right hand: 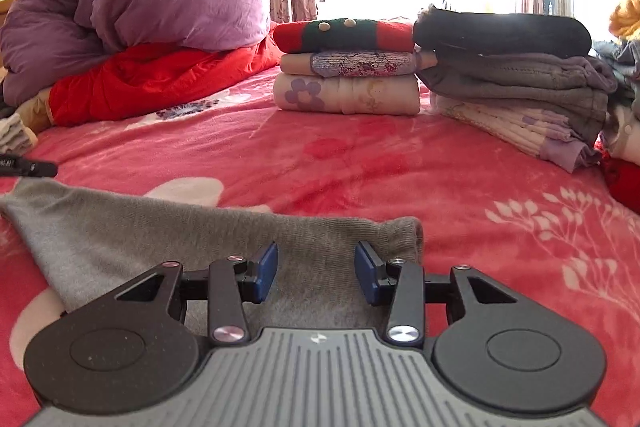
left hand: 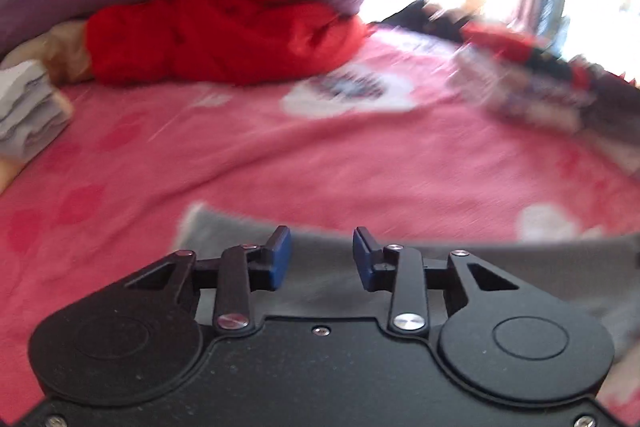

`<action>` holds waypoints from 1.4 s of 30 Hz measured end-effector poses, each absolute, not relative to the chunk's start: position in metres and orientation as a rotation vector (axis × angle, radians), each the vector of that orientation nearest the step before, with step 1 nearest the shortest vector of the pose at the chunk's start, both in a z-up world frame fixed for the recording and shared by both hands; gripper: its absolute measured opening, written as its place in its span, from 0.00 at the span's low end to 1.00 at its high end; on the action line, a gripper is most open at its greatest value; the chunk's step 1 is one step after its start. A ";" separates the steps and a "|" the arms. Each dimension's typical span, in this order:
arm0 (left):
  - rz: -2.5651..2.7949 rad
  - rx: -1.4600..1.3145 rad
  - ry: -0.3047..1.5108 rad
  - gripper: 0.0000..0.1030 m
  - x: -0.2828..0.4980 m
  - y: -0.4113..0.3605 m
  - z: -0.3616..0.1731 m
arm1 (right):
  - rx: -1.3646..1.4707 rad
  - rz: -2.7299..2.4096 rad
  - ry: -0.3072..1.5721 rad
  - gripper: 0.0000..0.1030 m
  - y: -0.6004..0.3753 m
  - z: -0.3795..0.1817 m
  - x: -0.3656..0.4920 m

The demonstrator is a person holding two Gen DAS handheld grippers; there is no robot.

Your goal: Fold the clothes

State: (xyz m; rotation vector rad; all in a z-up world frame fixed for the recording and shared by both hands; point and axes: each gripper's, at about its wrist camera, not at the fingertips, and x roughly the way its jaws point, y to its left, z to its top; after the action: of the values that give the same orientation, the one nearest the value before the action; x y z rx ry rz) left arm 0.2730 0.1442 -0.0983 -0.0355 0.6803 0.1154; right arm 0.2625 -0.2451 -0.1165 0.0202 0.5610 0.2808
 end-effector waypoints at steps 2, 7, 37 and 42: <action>0.152 -0.021 0.624 0.39 0.267 0.143 -0.097 | 0.057 0.283 0.567 0.42 -0.249 -0.118 0.265; 0.267 -0.177 0.503 0.35 0.224 0.155 -0.066 | 0.133 0.285 0.527 0.42 -0.259 -0.112 0.253; 0.163 -1.092 0.509 0.31 0.201 0.224 -0.137 | 0.503 0.229 0.673 0.52 -0.320 -0.144 0.262; 0.156 -1.071 0.479 0.13 0.197 0.225 -0.129 | 0.579 0.273 0.691 0.36 -0.324 -0.148 0.263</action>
State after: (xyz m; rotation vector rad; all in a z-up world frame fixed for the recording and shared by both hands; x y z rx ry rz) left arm 0.1969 0.2247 -0.1293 -1.0713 0.4789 0.1562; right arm 0.2634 -0.3243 -0.1483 0.5787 0.6912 0.2727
